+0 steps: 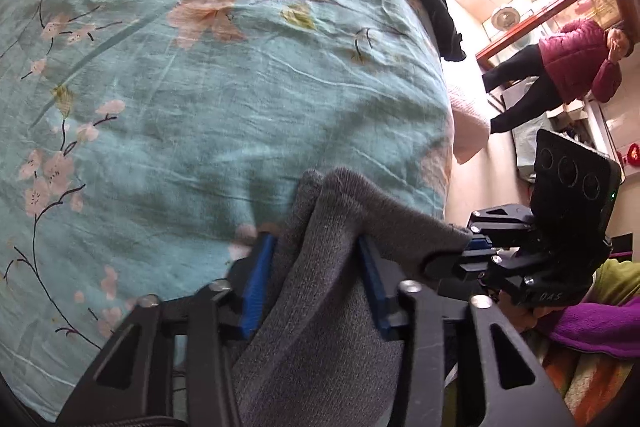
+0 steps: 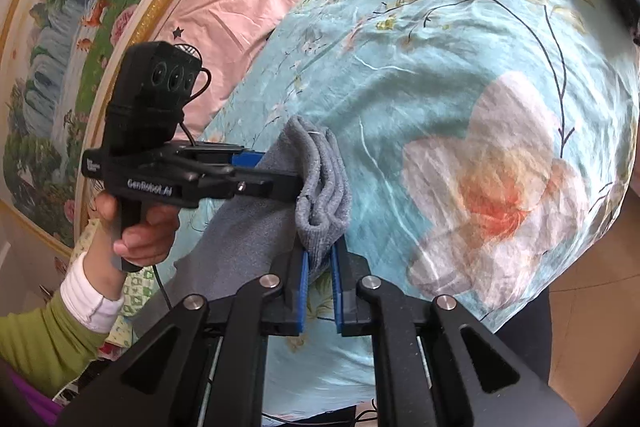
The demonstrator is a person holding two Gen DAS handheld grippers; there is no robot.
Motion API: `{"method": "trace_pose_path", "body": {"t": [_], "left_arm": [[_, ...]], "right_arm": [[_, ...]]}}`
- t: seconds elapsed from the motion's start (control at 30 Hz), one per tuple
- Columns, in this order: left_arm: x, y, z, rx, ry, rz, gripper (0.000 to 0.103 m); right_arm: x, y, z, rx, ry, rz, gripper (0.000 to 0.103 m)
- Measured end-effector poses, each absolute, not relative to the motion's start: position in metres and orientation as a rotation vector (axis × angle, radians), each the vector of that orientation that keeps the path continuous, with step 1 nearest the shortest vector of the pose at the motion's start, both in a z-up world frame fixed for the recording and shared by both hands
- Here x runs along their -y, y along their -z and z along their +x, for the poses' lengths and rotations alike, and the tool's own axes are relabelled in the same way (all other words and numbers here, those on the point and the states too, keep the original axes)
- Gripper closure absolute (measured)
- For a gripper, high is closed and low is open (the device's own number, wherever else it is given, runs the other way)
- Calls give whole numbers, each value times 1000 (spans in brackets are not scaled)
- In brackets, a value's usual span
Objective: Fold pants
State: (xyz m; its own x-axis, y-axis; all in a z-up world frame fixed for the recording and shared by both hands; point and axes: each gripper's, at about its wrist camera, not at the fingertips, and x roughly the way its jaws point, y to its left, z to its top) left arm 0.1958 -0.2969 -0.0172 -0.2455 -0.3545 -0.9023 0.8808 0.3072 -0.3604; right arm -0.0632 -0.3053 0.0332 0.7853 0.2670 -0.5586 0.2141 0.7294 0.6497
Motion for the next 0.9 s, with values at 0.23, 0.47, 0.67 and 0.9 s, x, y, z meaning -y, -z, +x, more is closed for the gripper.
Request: {"method": "trace_pose_path", "body": {"t": [0.23, 0.47, 0.67, 0.9], "left_arm": [[277, -9, 198, -1273, 1281, 466, 86], [253, -47, 188, -1172, 1264, 402, 87], [213, -83, 179, -1083, 1237, 326, 87], [161, -109, 164, -989, 1188, 219, 87]], "right_arm": [[297, -47, -61, -668, -56, 702, 92], [280, -75, -61, -607, -115, 630, 92], [260, -104, -56, -565, -213, 566, 92], [219, -129, -39, -542, -409, 486, 92]]}}
